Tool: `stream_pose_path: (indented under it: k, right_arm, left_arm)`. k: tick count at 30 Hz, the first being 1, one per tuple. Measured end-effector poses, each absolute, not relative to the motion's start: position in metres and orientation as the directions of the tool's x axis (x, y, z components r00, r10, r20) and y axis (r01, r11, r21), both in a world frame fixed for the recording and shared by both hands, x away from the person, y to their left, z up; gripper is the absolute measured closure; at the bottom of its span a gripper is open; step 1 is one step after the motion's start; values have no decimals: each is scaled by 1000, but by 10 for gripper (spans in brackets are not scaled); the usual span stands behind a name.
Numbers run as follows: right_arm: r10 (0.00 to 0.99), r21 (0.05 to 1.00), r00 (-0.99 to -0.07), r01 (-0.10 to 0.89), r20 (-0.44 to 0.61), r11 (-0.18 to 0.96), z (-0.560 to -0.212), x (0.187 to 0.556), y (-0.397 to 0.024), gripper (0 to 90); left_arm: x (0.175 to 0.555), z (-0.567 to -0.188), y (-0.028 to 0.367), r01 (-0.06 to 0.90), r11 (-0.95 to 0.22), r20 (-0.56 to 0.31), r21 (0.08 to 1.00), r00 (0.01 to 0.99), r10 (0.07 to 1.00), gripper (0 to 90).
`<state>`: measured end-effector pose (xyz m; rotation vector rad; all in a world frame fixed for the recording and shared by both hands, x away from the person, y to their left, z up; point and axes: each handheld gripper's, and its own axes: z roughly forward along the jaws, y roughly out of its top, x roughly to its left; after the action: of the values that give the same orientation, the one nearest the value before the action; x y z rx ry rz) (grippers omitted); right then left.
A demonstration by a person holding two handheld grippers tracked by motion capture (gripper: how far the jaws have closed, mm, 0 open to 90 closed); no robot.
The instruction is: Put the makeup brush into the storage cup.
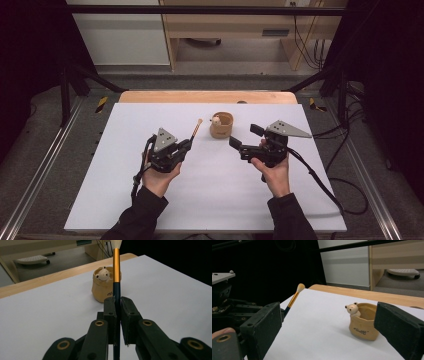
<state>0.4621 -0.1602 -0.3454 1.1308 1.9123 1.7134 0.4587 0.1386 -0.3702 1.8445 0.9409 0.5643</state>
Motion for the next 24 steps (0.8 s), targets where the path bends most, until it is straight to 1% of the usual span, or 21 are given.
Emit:
stream_pose_path:
  k: [14, 19, 24]
  right_arm:
    - [697, 935, -653, 348, 296, -70, -341, 466, -146, 102]
    - [697, 933, -653, 354, 296, -64, -344, 467, -143, 113]
    - [682, 923, -657, 379, 322, -70, -348, 468, -139, 127]
  left_arm:
    - [457, -371, 123, 356, -214, -50, 909, 604, 795, 833]
    - [454, -373, 117, 342, -208, -50, 916, 614, 788, 833]
    - [449, -373, 112, 326, -201, -47, 924, 619, 784, 833]
